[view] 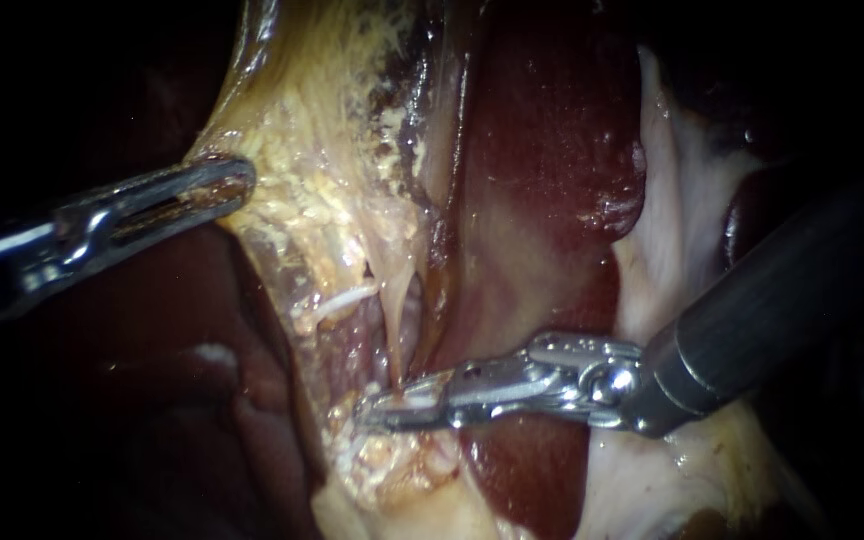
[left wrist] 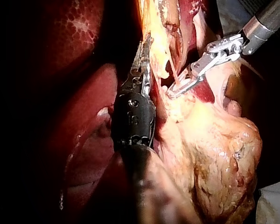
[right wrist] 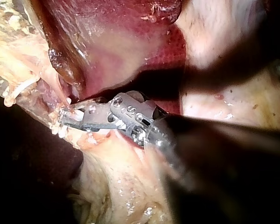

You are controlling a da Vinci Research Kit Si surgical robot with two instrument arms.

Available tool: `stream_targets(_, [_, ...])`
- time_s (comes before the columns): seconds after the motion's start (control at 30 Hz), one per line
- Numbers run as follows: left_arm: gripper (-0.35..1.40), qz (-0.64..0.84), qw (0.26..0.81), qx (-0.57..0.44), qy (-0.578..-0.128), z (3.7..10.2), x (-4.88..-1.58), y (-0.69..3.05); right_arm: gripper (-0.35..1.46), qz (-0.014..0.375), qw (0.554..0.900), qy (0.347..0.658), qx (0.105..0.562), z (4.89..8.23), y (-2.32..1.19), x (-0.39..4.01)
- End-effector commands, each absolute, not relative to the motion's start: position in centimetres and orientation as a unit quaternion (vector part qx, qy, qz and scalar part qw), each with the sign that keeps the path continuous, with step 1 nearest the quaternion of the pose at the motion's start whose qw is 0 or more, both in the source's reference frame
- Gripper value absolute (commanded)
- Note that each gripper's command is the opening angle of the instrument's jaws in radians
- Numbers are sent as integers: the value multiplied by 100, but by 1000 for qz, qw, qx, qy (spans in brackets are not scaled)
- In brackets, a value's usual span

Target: Going back first clip right tube

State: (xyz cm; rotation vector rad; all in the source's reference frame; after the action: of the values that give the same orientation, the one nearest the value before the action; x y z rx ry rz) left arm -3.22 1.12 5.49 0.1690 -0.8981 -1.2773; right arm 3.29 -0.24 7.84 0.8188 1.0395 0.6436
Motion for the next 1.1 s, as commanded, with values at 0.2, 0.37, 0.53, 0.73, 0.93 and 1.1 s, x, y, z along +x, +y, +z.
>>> stream_targets(0.2, [-35,-575,707,76,-404,549,-323,113,-35,287,744,477,370,782,-24,329])
stream_targets(0.37, [-35,-575,707,75,-404,549,-323,112,23,237,758,506,336,783,-22,328])
stream_targets(0.53, [-35,-575,707,75,-404,547,-324,112,55,227,765,516,310,786,-18,327])
stream_targets(0.73, [-35,-576,707,75,-404,547,-323,111,60,219,766,534,283,789,-16,321])
stream_targets(0.93, [-35,-575,707,75,-404,547,-323,111,60,207,770,541,269,784,-12,310])
stream_targets(1.1, [-35,-576,707,75,-404,546,-323,111,60,197,769,547,266,779,-9,294])
